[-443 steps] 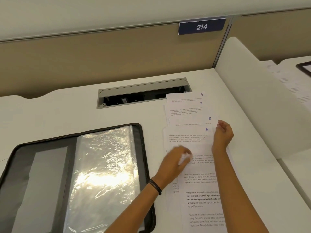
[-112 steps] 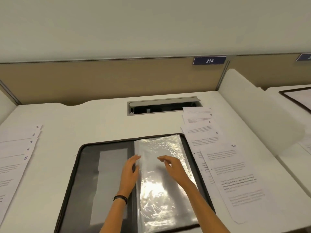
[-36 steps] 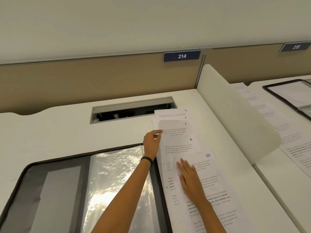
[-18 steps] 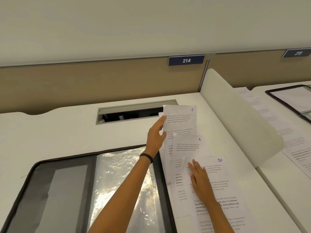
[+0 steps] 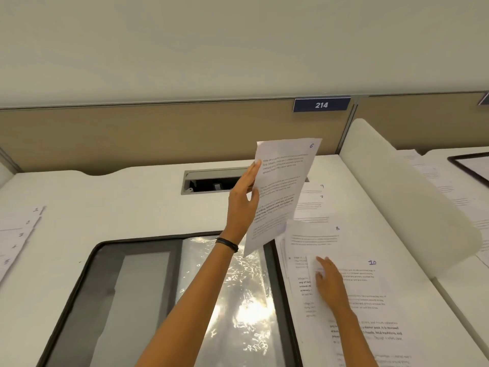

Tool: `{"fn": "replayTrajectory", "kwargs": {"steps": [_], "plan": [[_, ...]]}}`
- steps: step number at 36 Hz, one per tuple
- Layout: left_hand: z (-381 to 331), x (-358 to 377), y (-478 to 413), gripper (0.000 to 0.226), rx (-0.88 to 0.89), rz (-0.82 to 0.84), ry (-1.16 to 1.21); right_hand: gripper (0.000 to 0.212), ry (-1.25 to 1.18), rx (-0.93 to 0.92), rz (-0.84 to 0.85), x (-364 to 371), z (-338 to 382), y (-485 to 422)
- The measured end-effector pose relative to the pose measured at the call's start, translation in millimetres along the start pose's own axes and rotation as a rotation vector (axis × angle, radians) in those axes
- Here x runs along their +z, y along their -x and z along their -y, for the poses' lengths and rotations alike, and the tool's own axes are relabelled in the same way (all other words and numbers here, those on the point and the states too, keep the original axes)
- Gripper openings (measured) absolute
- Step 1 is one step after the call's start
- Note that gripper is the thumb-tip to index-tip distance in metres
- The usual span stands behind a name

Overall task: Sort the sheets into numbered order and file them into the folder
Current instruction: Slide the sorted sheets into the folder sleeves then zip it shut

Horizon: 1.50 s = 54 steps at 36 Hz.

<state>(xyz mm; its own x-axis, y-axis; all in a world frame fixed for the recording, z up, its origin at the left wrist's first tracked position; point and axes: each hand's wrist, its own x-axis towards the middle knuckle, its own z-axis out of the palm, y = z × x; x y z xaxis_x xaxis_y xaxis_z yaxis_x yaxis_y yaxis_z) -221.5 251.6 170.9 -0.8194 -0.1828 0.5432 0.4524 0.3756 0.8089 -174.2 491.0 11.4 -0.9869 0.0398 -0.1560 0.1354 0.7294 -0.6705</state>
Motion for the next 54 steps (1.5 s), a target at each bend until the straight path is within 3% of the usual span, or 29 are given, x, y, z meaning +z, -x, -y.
{"fn": "replayTrajectory", "kwargs": {"steps": [7,17,23,28,34,42,47,54], "plan": [[-17.1,-52.3,9.1,0.055,-0.037,-0.098,0.051,0.042,-0.350,-0.047,-0.037,-0.6,62.1,10.5],[-23.7,-134.0,28.3,0.052,-0.180,-0.218,0.152,0.045,-0.550,-0.133,0.009,17.9,137.4,24.9],[-26.7,-170.9,38.8,0.051,-0.200,-0.254,0.235,0.054,-0.661,-0.171,0.171,43.2,164.9,37.7],[-21.9,-197.1,45.4,0.054,-0.243,-0.271,0.250,0.047,-0.757,-0.159,0.216,58.8,186.3,50.9],[-8.8,-229.0,52.7,0.055,-0.271,-0.314,0.209,0.023,-0.785,-0.142,0.193,80.5,207.8,56.7],[21.2,-274.9,66.4,0.076,-0.373,-0.351,0.135,0.020,-0.855,-0.084,0.140,107.4,239.1,64.8],[48.7,-301.3,89.4,0.070,-0.531,-0.276,0.107,0.022,-0.890,-0.057,0.116,123.5,259.8,73.0],[78.5,-329.6,126.6,0.037,-0.714,-0.190,0.097,0.021,-0.914,-0.020,0.112,152.2,281.1,76.1]]}}
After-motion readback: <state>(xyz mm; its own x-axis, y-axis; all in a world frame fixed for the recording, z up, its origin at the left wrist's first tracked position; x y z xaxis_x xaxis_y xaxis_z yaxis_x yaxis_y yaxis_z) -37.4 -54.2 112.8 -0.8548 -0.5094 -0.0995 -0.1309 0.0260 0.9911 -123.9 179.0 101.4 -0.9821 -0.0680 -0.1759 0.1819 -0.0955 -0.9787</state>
